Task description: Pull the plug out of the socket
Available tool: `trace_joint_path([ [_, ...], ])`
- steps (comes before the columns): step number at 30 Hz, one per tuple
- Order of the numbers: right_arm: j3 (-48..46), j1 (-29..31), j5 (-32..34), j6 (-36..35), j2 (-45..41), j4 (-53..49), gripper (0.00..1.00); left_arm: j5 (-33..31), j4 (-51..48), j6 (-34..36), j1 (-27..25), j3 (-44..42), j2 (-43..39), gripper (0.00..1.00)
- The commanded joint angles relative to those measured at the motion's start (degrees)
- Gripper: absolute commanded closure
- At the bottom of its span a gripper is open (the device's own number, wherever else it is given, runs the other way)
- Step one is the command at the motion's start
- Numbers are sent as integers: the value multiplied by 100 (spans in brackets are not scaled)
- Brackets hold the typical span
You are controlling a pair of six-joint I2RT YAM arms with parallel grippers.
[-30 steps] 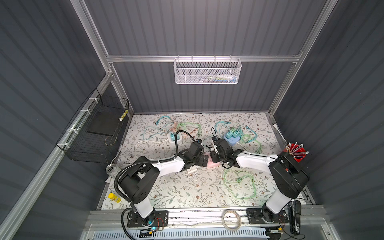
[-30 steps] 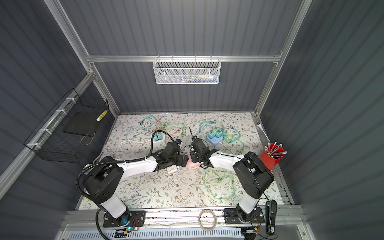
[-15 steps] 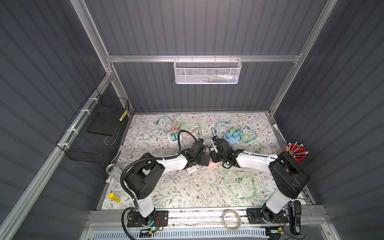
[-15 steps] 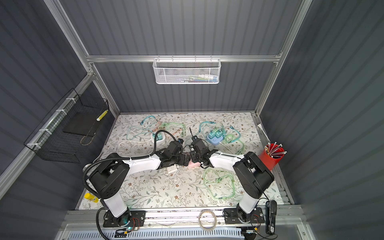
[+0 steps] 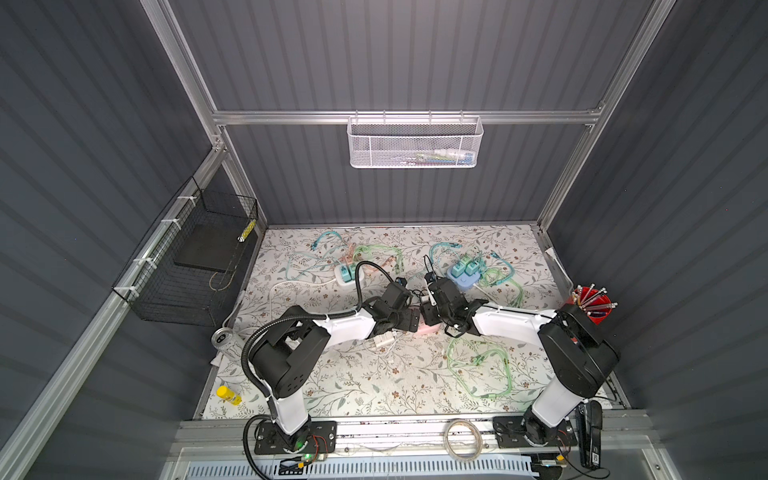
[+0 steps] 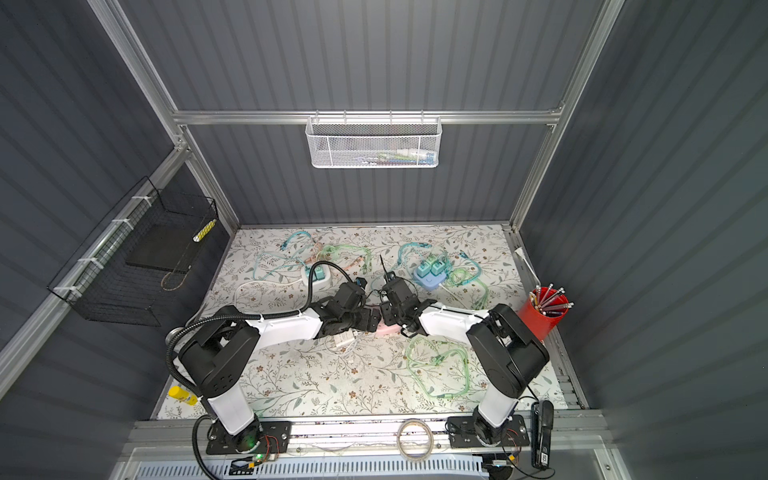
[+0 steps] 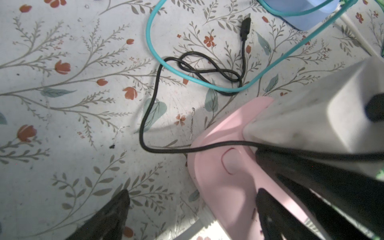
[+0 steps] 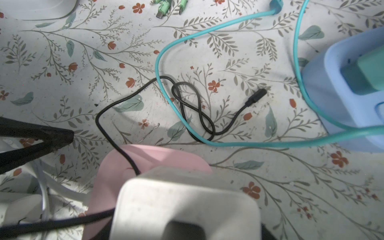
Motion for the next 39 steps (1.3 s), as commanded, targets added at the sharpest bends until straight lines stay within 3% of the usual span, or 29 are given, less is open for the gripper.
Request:
trace_joint_path([
  [1,-45,4,28,88,-303,221,76,-58,-299,-58,-26,-102,137,9],
  [14,-99,5,-41,169,-369,364,79,-180,-530,-207,-19,-155,284,13],
  [31,-152,180,166,12,-384,481,83,327,-766,-45,-18,164,742,12],
  [39,-8,163,126,85,-389,400,83,232,-921,-45,-18,116,749,12],
])
